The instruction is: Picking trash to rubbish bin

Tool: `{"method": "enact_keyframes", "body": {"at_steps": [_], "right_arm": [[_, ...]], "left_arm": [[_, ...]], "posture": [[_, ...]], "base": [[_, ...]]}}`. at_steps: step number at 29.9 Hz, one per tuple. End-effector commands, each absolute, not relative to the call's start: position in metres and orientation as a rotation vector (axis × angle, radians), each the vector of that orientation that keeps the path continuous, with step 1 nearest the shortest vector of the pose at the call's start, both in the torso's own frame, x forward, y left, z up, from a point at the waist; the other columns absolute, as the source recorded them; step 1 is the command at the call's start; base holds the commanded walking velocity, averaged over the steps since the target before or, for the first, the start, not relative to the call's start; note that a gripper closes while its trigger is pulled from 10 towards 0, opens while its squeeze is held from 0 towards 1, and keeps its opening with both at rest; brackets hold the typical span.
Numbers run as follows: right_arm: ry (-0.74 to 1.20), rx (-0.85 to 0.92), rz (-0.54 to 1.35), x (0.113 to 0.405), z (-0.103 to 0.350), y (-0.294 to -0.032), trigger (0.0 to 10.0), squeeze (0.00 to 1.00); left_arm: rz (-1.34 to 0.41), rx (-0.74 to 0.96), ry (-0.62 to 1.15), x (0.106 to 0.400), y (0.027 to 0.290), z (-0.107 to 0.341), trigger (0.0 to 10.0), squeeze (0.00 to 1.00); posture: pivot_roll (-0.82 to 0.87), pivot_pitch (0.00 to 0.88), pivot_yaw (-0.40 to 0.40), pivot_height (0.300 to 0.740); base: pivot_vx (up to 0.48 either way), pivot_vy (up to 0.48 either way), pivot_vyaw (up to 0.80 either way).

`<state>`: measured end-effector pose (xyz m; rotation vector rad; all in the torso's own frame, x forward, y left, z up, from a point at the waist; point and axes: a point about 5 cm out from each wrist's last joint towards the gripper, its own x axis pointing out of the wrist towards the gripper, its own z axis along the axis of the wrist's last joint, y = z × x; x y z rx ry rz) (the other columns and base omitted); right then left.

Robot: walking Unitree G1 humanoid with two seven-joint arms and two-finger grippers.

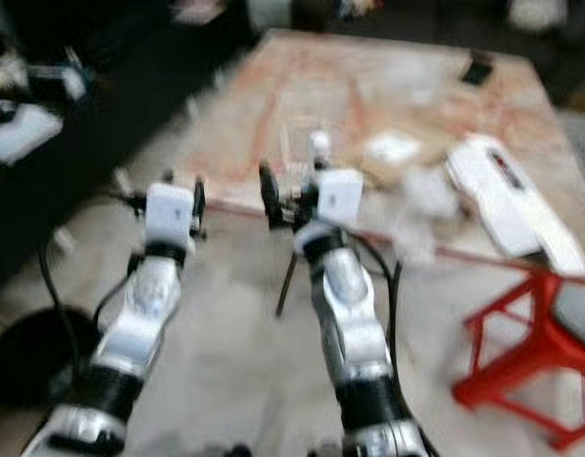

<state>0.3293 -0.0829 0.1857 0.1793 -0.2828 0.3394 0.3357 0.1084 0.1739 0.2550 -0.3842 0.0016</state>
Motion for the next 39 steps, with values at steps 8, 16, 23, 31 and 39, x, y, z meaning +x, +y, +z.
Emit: {"method": "enact_keyframes", "body": {"at_steps": [8,16,23,31,39], "right_arm": [[-0.263,0.213,0.316,0.3316,0.1859,-0.0854,10.0,0.00],[-0.250,0.218,0.301,0.3327,0.1844,-0.0874,10.0,0.00],[-0.241,0.218,0.302,0.3342,0.1841,-0.0859,10.0,0.00],[-0.246,0.215,0.298,0.3353,0.1862,-0.0855,10.0,0.00],[-0.274,0.217,0.281,0.3344,0.1876,-0.0862,10.0,0.00]], "left_arm": [[-0.004,0.250,-0.380,0.3372,0.1064,0.1753,10.0,0.00],[-0.005,0.217,-0.326,0.3383,0.1056,0.1657,10.0,0.00],[-0.015,0.188,-0.328,0.3383,0.1034,0.1676,10.0,0.00],[-0.021,0.185,-0.348,0.3386,0.1024,0.1715,10.0,0.00],[-0.030,0.184,-0.370,0.3377,0.1029,0.1748,10.0,0.00]], "posture": [[-0.16,0.146,0.006,0.740],[-0.16,0.150,0.004,0.740],[-0.16,0.144,0.005,0.740],[-0.16,0.137,0.007,0.740],[-0.16,0.118,0.012,0.740]], "base": [[0.196,0.390,0.00],[0.102,0.063,-0.20],[0.000,0.000,-0.34],[0.000,0.000,-0.80],[0.125,0.000,-0.10]]}}
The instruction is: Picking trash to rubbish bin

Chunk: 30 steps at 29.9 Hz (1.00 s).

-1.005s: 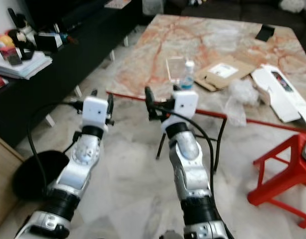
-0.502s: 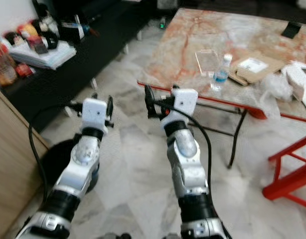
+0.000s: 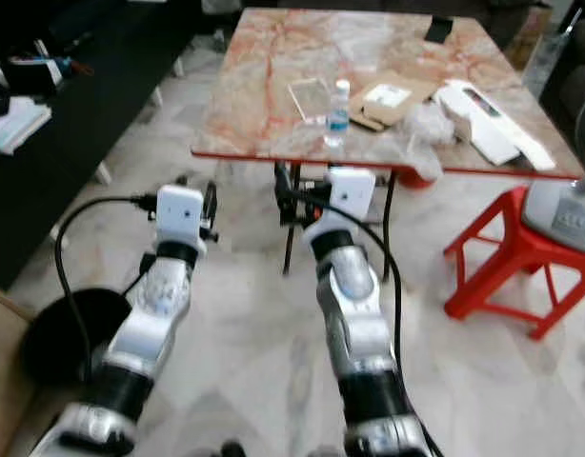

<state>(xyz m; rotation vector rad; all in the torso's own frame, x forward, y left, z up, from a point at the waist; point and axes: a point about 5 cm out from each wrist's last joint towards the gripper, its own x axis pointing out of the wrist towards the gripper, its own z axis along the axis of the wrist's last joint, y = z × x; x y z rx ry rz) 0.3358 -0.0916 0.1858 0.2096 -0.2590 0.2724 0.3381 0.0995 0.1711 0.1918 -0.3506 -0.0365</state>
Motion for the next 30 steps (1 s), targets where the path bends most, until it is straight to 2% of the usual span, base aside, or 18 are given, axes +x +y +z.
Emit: {"method": "enact_keyframes", "body": {"at_steps": [1,13,17,30], "right_arm": [[-0.276,0.219,0.282,0.3342,0.1880,-0.0860,10.0,0.00],[-0.271,0.239,0.275,0.3345,0.1886,-0.0874,10.0,0.00],[-0.272,0.240,0.283,0.3347,0.1887,-0.0866,10.0,0.00],[-0.282,0.208,0.298,0.3334,0.1903,-0.0835,10.0,0.00]], "left_arm": [[-0.030,0.186,-0.371,0.3378,0.1030,0.1752,10.0,0.00],[-0.028,0.188,-0.377,0.3383,0.1026,0.1773,10.0,0.00],[-0.016,0.187,-0.378,0.3381,0.1046,0.1776,10.0,0.00],[-0.001,0.186,-0.381,0.3376,0.1058,0.1789,10.0,0.00]], "posture": [[-0.16,0.119,0.014,0.740],[-0.16,0.144,0.011,0.740],[-0.16,0.147,0.008,0.740],[-0.16,0.157,-0.001,0.740]], "base": [[0.428,0.000,0.00],[0.433,0.000,0.00],[0.431,0.000,-0.77],[0.430,0.000,0.00]]}}
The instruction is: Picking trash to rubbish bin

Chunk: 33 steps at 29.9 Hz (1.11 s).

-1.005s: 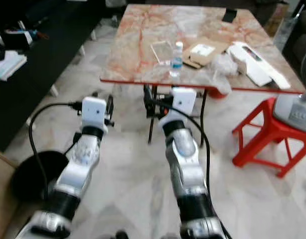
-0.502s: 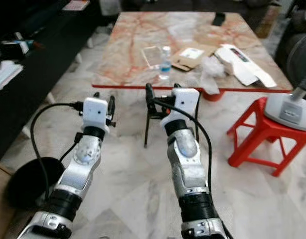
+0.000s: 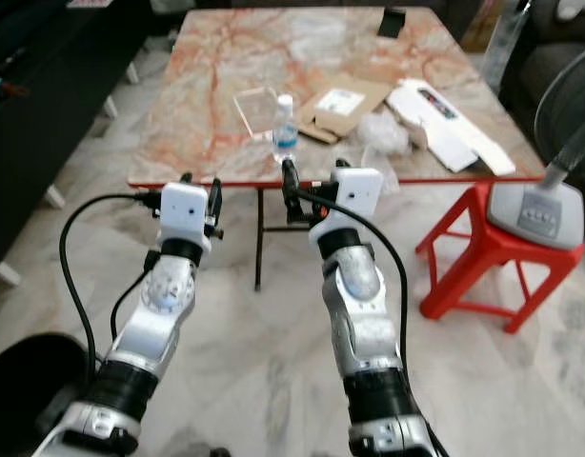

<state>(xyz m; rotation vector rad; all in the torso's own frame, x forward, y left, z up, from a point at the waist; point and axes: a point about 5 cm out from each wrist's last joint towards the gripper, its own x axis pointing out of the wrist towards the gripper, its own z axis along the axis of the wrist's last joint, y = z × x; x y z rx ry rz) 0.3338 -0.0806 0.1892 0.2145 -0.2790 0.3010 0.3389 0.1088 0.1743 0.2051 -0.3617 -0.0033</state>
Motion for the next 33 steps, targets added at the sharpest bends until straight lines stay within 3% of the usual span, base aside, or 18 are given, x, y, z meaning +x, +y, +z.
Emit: {"method": "enact_keyframes", "body": {"at_steps": [1,33], "right_arm": [[-0.284,0.205,0.300,0.3331,0.1905,-0.0834,10.0,0.00],[-0.314,0.162,0.346,0.3294,0.1939,-0.0779,10.0,0.00]], "left_arm": [[0.000,0.185,-0.381,0.3374,0.1057,0.1789,10.0,0.00],[0.017,0.181,-0.389,0.3367,0.1068,0.1810,10.0,0.00]], "posture": [[-0.16,0.157,-0.003,0.740],[-0.16,0.161,-0.011,0.740]], "base": [[0.435,0.000,0.00],[0.426,0.000,0.11]]}}
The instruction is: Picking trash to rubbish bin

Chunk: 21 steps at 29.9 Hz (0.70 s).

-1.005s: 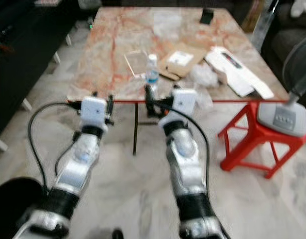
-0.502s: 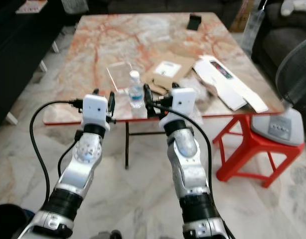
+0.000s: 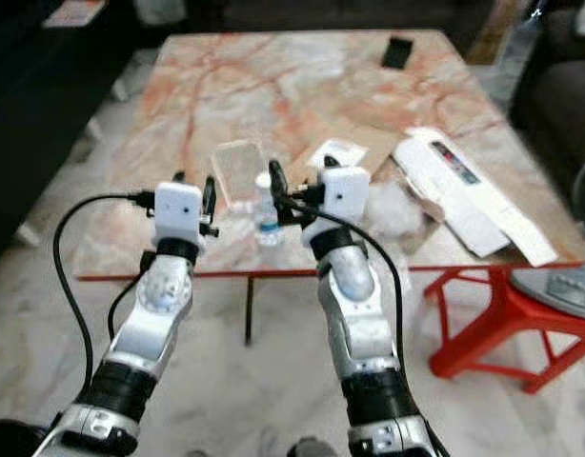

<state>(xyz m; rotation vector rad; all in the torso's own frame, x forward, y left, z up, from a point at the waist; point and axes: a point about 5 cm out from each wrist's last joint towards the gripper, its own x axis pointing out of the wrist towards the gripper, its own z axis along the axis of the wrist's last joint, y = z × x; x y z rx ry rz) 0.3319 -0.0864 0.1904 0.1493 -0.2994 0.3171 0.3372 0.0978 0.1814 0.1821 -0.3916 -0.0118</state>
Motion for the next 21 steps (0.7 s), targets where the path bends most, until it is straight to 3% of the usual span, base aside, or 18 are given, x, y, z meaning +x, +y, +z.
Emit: {"method": "enact_keyframes", "body": {"at_steps": [1,7,21], "right_arm": [[-0.315,0.162,0.347,0.3293,0.1939,-0.0779,10.0,0.00],[-0.317,0.166,0.349,0.3290,0.1946,-0.0780,10.0,0.00],[-0.336,0.181,0.362,0.3247,0.2016,-0.0811,10.0,0.00]], "left_arm": [[0.018,0.181,-0.390,0.3366,0.1068,0.1813,10.0,0.00],[0.033,0.180,-0.403,0.3364,0.1076,0.1839,10.0,0.00],[0.027,0.157,-0.410,0.3335,0.1047,0.1832,10.0,0.00]], "posture": [[-0.16,0.161,-0.011,0.740],[-0.16,0.161,-0.012,0.740],[-0.17,0.174,-0.027,0.740]], "base": [[0.420,0.000,0.00],[0.376,0.000,0.00],[0.000,0.000,0.00]]}}
